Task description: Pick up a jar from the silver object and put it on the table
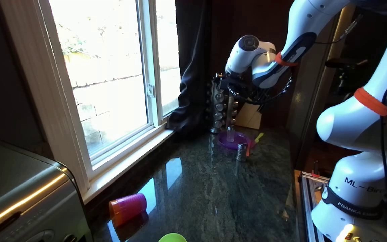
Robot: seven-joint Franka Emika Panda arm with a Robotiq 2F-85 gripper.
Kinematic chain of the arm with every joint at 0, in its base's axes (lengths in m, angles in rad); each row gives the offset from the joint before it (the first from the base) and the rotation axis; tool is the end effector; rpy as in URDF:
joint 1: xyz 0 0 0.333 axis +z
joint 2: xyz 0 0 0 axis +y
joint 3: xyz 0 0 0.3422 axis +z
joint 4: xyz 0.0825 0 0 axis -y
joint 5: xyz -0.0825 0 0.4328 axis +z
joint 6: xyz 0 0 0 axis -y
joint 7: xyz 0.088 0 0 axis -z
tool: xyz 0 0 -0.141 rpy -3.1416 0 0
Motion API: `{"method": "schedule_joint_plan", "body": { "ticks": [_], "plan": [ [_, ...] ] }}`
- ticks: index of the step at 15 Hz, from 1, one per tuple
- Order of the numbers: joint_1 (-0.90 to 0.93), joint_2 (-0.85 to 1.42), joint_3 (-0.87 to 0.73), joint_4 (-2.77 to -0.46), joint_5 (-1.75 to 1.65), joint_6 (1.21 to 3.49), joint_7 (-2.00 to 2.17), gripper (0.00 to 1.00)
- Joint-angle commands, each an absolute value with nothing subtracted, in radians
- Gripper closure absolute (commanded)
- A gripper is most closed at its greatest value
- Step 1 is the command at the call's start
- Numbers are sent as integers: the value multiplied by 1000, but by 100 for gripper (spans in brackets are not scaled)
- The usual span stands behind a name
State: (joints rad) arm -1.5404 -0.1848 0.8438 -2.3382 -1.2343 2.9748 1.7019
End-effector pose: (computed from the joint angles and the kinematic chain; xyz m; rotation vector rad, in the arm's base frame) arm 0.4803 -0.3164 0.4045 2.0994 -1.4153 1.1398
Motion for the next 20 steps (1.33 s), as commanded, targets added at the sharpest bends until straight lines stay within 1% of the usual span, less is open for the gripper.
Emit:
{"method": "schedule_joint_plan", "body": {
  "ticks": [1, 5, 7, 8, 9, 10, 11, 12, 13, 18, 20],
  "plan": [
    [-1564, -159, 889, -2300, -1322, 2922, 1757, 0],
    [-1574, -134, 916, -2276, -1404, 2848, 1800, 0],
    [-1579, -113, 925, -2268, -1450, 2817, 1830, 8],
    [-1582, -100, 928, -2261, -1480, 2804, 1851, 8],
    [-1582, -84, 930, -2256, -1504, 2794, 1868, 16],
    [-1582, -71, 931, -2250, -1533, 2783, 1889, 19],
    [-1580, -55, 930, -2242, -1565, 2784, 1913, 20],
    [-1577, -44, 929, -2235, -1600, 2782, 1938, 25],
    [-1573, -29, 927, -2228, -1628, 2784, 1959, 20],
    [-1558, 21, 924, -2200, -1730, 2806, 2034, 19],
    [-1554, 37, 920, -2193, -1738, 2824, 2050, 13]
  ]
}}
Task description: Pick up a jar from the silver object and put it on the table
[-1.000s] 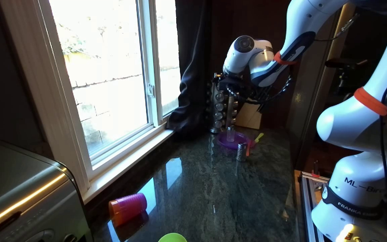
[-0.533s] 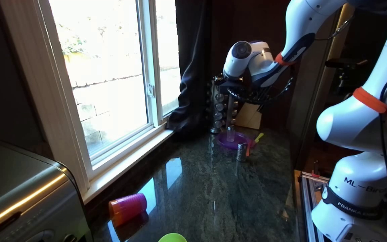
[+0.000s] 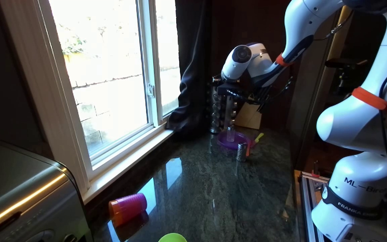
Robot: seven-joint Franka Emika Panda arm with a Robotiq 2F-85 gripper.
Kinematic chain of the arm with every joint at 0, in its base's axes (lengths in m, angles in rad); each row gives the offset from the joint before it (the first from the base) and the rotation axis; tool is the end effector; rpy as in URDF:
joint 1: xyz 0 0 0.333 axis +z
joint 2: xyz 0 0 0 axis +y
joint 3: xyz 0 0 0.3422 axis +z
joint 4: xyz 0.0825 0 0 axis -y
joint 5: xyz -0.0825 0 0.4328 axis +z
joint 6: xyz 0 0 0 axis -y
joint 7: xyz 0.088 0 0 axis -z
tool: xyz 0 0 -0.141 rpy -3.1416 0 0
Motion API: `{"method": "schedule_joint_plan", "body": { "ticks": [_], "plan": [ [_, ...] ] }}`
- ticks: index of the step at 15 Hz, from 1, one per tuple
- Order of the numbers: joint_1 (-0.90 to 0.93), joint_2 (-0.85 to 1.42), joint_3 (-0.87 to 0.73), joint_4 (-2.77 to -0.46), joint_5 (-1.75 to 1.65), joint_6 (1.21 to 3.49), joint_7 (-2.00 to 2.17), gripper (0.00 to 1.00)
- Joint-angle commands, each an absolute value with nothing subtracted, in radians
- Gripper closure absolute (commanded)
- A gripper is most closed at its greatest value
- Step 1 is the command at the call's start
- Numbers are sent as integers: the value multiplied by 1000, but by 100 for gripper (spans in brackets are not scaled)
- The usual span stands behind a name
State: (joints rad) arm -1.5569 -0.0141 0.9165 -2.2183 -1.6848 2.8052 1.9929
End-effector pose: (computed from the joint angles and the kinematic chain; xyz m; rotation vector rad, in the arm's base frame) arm 0.5062 -0.3313 0.3836 2.0448 -1.2731 1.1808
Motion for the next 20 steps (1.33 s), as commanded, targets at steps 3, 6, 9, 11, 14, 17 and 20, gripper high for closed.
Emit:
{"method": "schedule_joint_plan", "body": {
  "ticks": [3, 6, 9, 11, 14, 17, 20],
  "plan": [
    [-1549, 56, 918, -2181, -1747, 2836, 2072, 10],
    [-1542, 67, 919, -2169, -1778, 2808, 2107, 15],
    [-1536, 81, 921, -2161, -1793, 2783, 2137, 16],
    [-1531, 88, 924, -2161, -1789, 2768, 2142, 25],
    [-1518, 93, 925, -2164, -1791, 2745, 2144, 62],
    [-1510, 76, 924, -2173, -1777, 2723, 2133, 75],
    [-1315, 29, 730, -2193, -1724, 2733, 2102, 75]
  ]
}}
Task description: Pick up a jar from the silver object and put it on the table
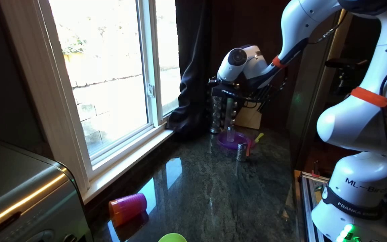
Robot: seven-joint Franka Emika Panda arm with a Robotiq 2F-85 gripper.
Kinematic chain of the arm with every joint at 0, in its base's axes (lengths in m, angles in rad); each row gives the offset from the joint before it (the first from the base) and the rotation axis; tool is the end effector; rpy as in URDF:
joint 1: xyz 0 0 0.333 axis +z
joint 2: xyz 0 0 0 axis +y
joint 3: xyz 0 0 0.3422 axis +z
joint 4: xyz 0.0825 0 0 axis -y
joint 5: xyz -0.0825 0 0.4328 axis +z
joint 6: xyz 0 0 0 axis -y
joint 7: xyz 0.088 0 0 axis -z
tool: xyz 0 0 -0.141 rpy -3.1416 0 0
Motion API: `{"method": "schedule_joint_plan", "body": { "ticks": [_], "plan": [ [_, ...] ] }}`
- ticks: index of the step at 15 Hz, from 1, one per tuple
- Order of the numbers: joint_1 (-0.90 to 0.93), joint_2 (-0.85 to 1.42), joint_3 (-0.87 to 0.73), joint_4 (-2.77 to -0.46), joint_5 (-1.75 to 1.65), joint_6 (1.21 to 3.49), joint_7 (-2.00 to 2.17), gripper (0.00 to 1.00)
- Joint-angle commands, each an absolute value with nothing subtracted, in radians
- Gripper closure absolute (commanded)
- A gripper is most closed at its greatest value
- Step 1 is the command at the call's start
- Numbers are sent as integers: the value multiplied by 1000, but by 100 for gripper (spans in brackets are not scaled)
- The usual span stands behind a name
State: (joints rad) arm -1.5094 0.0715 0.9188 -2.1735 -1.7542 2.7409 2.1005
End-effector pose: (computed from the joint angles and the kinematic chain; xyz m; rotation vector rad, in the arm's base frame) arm 0.5281 -0.3270 0.3753 2.0239 -1.3398 1.2394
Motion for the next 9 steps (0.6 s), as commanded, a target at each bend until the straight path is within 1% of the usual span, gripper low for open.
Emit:
{"method": "schedule_joint_plan", "body": {
  "ticks": [1, 7, 9],
  "plan": [
    [-1275, 16, 693, -2202, -1714, 2726, 2093, 75],
    [-812, -53, 282, -2269, -1577, 2649, 2000, 75],
    [-684, -68, 178, -2289, -1528, 2599, 1962, 75]
  ]
}}
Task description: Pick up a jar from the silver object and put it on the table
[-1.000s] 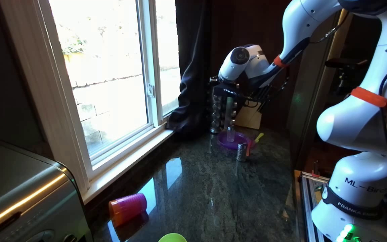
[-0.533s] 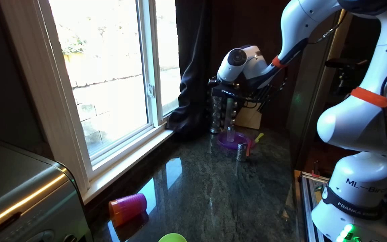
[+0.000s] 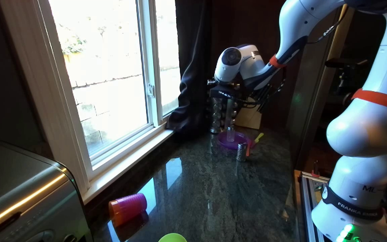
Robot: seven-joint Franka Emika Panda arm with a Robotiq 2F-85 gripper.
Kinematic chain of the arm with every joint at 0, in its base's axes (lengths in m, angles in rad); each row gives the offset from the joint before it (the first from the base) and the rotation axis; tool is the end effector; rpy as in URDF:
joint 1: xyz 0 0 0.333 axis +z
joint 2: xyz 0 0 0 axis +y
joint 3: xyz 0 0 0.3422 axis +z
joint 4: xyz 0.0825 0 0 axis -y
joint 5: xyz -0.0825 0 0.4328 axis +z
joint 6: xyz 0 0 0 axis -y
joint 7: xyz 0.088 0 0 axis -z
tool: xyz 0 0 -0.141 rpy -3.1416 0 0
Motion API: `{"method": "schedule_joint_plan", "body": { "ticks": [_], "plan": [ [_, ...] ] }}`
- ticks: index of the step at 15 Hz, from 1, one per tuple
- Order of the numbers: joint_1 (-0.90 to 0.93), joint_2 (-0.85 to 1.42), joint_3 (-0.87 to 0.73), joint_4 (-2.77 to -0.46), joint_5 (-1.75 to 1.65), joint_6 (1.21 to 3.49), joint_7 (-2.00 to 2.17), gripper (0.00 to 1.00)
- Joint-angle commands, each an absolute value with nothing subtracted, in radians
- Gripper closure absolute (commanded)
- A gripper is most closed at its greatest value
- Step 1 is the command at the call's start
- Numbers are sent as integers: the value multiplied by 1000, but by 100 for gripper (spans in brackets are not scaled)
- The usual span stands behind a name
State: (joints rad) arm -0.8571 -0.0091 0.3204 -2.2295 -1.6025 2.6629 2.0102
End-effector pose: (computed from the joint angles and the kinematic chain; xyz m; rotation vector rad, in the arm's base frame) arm 0.5273 -0.2983 0.3790 1.9808 -1.3331 1.1591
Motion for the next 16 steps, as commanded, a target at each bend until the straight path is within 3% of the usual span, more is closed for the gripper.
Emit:
{"method": "schedule_joint_plan", "body": {
  "ticks": [1, 8, 16],
  "plan": [
    [-626, -73, 131, -2296, -1508, 2575, 1943, 75],
    [-337, -129, -78, -2342, -1451, 2454, 1881, 75],
    [-244, -183, -133, -2378, -1468, 2363, 1886, 75]
  ]
}}
